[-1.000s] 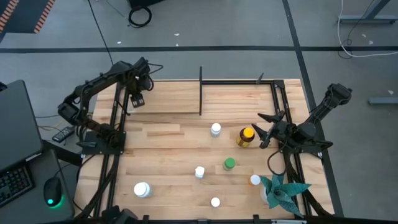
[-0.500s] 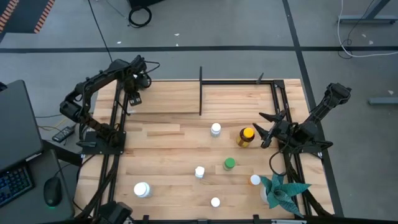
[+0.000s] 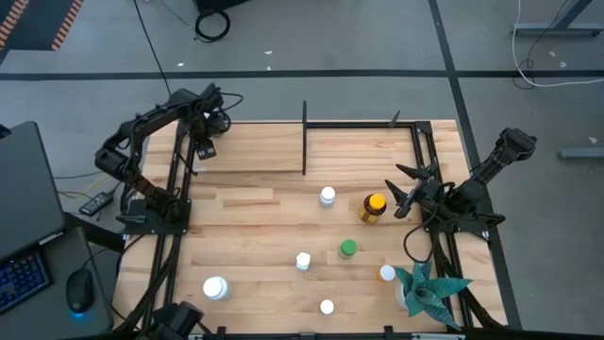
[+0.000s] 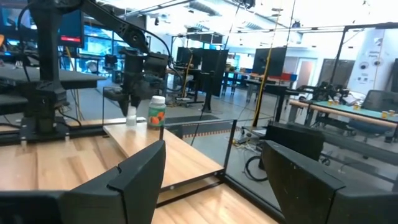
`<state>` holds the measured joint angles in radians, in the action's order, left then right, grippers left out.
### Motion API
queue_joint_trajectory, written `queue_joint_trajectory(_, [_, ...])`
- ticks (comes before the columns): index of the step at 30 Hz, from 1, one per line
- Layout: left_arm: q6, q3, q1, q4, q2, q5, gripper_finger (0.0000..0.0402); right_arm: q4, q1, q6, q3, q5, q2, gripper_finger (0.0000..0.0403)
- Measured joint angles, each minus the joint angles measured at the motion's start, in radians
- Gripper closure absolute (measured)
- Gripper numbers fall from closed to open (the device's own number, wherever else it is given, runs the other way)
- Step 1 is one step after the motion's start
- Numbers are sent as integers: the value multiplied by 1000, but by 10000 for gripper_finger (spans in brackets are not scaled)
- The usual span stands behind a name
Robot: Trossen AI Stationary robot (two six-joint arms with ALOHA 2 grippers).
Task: Pick and place medicine bottles onto shelf by color
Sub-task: Put the white pill bottle on the shelf
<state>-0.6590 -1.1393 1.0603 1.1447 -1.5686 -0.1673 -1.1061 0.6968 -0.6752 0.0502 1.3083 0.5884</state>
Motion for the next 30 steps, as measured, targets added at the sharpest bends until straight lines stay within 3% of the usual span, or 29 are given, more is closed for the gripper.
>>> queue_joint_trajectory(13, [35,1,0,-22,-1,1,228,0,0,-11,0,0,0,128])
queue_joint_trajectory(30, [67,-4,-15,-5,-4,-7,192,1,0,-9,0,0,0,128])
